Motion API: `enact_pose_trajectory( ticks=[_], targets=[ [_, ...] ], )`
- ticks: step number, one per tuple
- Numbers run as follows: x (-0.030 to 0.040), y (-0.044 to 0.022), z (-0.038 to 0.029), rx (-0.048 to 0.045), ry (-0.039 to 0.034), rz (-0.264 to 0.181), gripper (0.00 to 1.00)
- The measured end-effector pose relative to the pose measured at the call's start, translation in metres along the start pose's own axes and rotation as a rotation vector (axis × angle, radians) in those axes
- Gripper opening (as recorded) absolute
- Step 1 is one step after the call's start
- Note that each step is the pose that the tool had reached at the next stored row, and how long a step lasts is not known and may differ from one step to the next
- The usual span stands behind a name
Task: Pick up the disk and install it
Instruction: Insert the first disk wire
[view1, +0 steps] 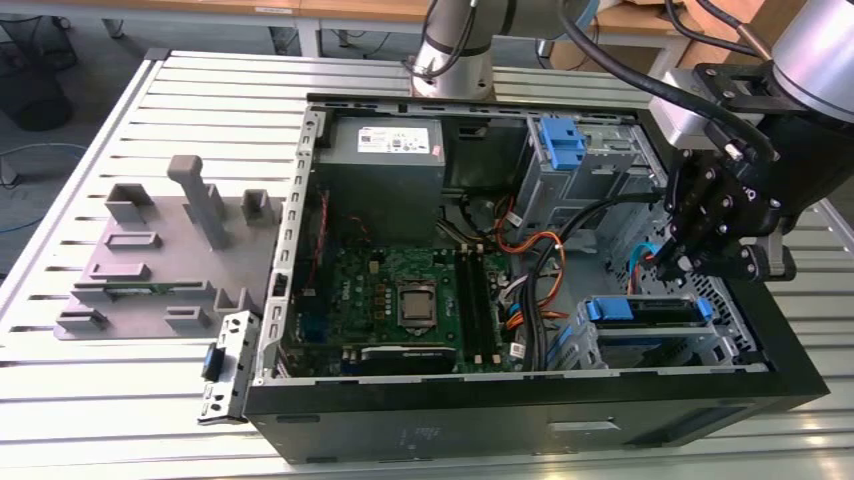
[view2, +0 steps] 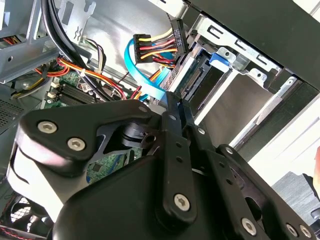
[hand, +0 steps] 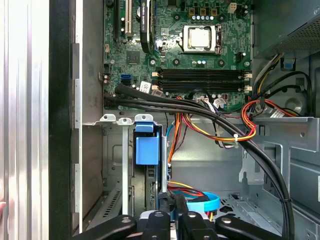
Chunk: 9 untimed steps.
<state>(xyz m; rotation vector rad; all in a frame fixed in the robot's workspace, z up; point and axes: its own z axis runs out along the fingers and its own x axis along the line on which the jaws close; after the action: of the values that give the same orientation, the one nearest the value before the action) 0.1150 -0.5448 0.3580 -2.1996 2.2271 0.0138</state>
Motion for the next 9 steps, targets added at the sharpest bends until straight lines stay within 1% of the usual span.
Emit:
enact_pose_trajectory(
  ticks=[5,9],
  targets=[
    [0.0007,0.0001,0.0003,0.0,-0.0004,0.0,0.16],
    [0.0031,0.003,0.0025,0.0037,-0.0003,0.0,0.16]
  ],
)
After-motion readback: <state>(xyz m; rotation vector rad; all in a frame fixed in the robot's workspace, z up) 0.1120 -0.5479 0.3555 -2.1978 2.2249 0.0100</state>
